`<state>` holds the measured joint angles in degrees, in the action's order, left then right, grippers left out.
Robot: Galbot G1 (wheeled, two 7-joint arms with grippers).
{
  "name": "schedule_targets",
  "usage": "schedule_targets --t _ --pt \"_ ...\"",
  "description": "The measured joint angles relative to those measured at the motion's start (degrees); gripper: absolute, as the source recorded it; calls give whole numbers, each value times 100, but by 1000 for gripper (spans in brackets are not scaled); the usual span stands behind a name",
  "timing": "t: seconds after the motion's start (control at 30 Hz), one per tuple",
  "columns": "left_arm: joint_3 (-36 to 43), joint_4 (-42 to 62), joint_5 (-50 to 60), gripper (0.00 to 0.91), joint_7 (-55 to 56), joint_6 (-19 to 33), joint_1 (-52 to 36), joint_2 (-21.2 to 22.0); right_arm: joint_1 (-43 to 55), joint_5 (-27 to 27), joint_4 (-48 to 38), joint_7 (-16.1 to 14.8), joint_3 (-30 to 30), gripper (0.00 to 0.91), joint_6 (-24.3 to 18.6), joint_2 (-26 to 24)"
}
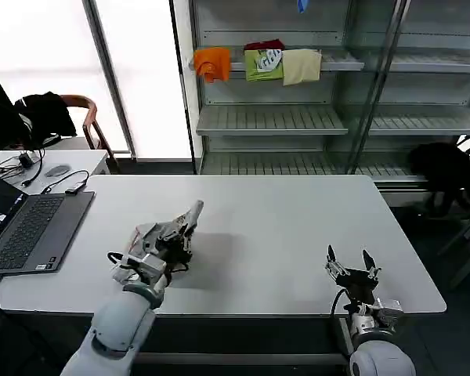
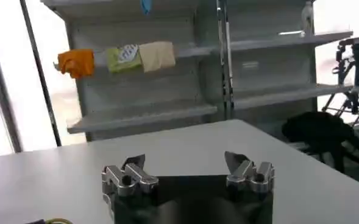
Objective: Fold and organize the clothes.
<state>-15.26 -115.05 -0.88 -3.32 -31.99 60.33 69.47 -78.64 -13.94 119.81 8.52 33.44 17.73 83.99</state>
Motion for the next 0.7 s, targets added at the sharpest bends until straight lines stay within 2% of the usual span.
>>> schedule_targets --t 0.13,0.17,0.2,0.23,0.47,0.7 --pt "273 290 -147 30 150 -1 -288 184 40 43 41 8 -25 907 49 45" --pt "331 366 -183 433 181 1 -376 230 53 59 47 9 -32 907 63 59" --pt "385 428 -218 433 206 1 -456 267 73 80 50 9 -47 907 80 74" --pt "442 488 -253 907 229 0 -539 306 88 95 52 6 -62 907 93 82" --pt "794 804 -382 907 324 10 -988 513 200 200 50 5 -147 907 184 149" --pt "1023 816 -547 907 390 -54 -1310 526 375 336 -32 24 -324 907 286 251"
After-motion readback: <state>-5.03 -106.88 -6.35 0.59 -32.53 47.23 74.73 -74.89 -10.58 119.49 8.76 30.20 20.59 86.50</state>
